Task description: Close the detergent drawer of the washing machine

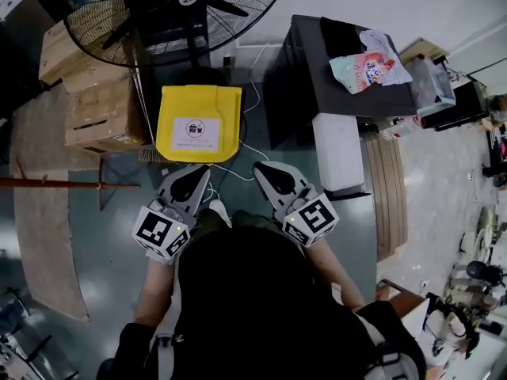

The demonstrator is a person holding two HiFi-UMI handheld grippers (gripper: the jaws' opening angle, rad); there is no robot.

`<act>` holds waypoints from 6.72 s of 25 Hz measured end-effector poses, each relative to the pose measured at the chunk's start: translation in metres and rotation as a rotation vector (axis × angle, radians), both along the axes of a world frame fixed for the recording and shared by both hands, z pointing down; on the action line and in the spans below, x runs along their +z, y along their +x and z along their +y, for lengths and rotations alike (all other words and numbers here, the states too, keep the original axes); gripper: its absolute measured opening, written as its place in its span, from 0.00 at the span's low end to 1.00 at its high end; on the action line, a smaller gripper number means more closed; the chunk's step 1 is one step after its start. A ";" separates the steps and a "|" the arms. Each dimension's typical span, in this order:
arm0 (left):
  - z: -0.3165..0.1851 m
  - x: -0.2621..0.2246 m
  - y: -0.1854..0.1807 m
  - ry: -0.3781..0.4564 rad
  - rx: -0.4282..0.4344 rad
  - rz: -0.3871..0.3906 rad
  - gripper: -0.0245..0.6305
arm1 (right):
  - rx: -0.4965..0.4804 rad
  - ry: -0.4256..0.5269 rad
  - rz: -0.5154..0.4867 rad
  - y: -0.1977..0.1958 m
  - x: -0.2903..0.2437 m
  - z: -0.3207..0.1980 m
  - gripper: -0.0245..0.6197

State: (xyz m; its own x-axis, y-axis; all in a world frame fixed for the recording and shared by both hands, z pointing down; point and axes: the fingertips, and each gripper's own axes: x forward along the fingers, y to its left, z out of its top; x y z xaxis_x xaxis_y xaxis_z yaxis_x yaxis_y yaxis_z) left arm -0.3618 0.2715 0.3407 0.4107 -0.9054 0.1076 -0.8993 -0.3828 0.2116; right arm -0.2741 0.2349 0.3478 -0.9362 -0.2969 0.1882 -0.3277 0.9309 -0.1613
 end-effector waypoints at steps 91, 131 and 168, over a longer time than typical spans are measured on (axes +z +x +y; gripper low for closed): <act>-0.063 0.308 0.476 -0.537 1.323 -0.488 0.18 | 1.180 -0.876 -0.101 0.466 0.296 -0.082 0.26; -0.136 0.262 0.426 -0.501 1.369 -0.397 0.17 | 1.266 -0.817 -0.188 0.419 0.247 -0.150 0.21; -0.210 0.259 0.383 -0.438 1.317 -0.432 0.15 | 1.286 -0.769 -0.209 0.378 0.240 -0.221 0.20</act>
State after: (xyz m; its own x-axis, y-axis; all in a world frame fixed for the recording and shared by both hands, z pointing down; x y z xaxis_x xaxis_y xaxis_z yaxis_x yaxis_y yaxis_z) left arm 0.0211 0.0614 0.5996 0.7665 0.2320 0.5989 0.0236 -0.9420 0.3348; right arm 0.1043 0.0136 0.5883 -0.1524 -0.8043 0.5744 -0.7392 -0.2930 -0.6064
